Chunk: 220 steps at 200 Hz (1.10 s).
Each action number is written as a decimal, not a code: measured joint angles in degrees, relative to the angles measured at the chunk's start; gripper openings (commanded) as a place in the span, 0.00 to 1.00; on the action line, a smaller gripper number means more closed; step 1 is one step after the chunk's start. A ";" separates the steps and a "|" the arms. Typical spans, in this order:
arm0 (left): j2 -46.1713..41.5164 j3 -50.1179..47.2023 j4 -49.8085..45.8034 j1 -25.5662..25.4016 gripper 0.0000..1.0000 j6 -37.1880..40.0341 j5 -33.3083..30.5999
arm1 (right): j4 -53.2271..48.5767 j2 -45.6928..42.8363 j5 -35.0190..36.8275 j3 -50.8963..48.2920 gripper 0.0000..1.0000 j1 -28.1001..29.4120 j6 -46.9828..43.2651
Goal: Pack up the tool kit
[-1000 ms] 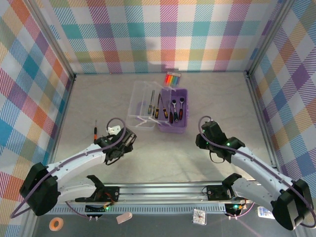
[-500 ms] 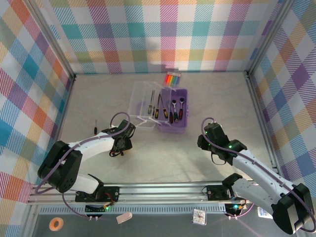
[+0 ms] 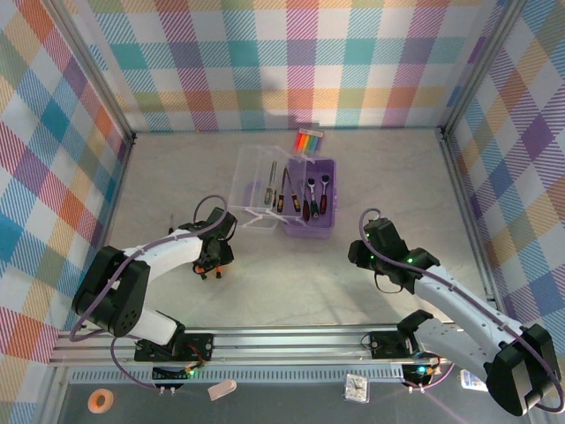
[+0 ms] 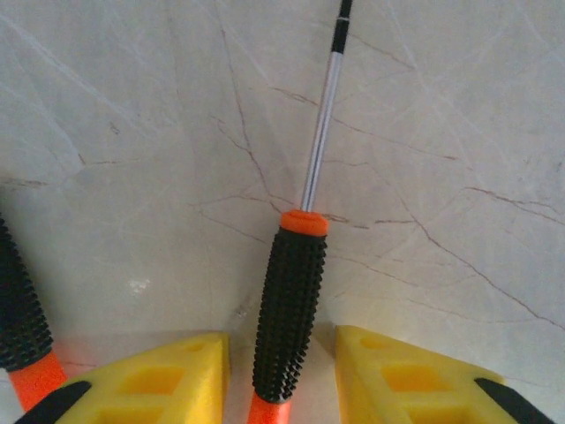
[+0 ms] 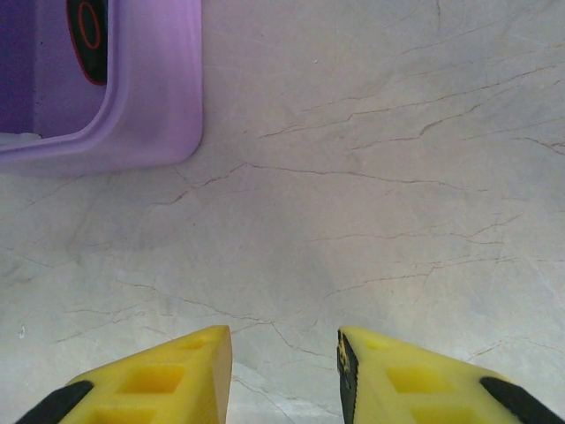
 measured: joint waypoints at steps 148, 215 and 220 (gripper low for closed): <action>-3.52 -0.74 1.70 1.77 0.10 1.53 2.38 | -1.40 -2.51 -0.85 0.81 0.40 0.00 -0.07; -9.97 0.17 0.68 1.77 0.10 2.73 2.34 | -1.57 -2.51 -1.09 0.81 0.40 0.00 -0.04; -10.27 0.50 0.13 1.77 0.10 2.84 2.32 | -1.57 -2.51 -1.11 0.81 0.40 0.00 -0.04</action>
